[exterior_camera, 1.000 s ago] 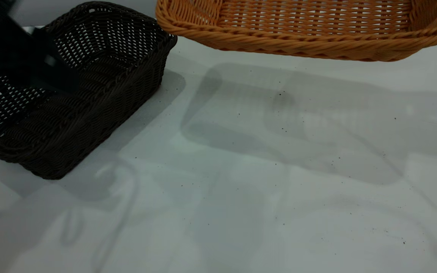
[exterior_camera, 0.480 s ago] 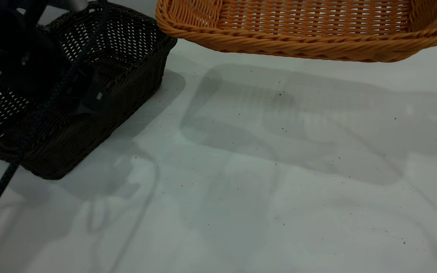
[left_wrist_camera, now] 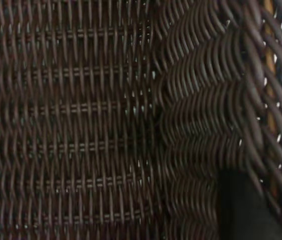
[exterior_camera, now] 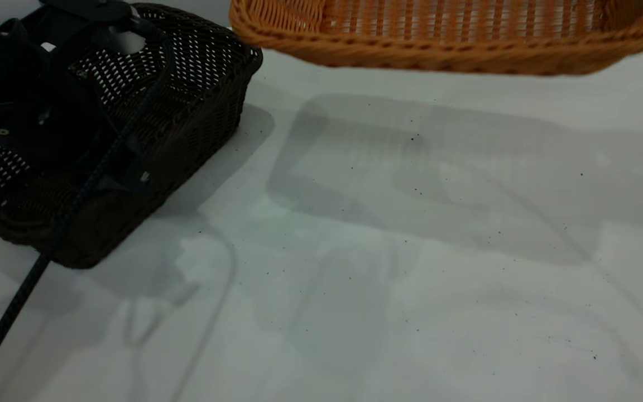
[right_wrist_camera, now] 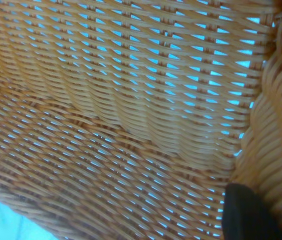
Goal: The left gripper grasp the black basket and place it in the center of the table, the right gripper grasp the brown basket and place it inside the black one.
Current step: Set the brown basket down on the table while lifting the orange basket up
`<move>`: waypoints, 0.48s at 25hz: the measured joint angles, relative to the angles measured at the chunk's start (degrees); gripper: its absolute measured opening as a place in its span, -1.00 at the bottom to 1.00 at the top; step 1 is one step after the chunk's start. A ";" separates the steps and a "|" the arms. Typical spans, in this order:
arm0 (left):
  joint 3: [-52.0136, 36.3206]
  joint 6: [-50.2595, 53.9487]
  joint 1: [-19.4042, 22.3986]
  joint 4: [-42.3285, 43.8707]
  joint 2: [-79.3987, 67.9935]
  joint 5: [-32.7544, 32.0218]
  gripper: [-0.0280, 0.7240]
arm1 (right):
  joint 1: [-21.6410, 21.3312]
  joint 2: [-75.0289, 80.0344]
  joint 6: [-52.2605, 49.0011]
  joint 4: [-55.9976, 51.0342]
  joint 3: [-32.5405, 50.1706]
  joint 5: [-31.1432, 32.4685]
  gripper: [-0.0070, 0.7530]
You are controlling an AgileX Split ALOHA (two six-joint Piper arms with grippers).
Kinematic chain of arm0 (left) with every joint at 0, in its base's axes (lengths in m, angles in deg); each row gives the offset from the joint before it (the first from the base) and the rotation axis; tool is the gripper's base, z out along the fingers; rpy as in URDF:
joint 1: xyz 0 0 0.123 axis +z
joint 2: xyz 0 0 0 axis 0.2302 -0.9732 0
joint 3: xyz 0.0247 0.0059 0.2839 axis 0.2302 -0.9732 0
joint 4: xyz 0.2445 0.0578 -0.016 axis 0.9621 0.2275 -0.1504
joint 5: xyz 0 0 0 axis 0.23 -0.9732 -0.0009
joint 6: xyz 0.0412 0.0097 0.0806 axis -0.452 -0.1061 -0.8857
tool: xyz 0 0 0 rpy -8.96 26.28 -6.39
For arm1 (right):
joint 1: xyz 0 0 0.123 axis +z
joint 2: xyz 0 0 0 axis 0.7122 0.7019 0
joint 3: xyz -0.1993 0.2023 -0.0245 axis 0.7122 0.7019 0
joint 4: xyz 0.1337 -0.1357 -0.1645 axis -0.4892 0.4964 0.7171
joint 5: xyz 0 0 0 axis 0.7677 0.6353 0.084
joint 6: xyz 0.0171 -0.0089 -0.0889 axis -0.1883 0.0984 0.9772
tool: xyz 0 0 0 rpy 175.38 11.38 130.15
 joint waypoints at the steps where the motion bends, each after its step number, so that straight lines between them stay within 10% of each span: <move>1: 0.00 -0.50 0.00 0.04 0.05 -0.47 -0.58 | 0.00 0.00 0.00 0.46 -1.22 0.84 -0.70; 12: 0.00 -12.74 -3.97 -0.16 2.23 -11.00 -0.57 | 0.00 0.05 -0.10 1.78 -11.66 2.51 -0.70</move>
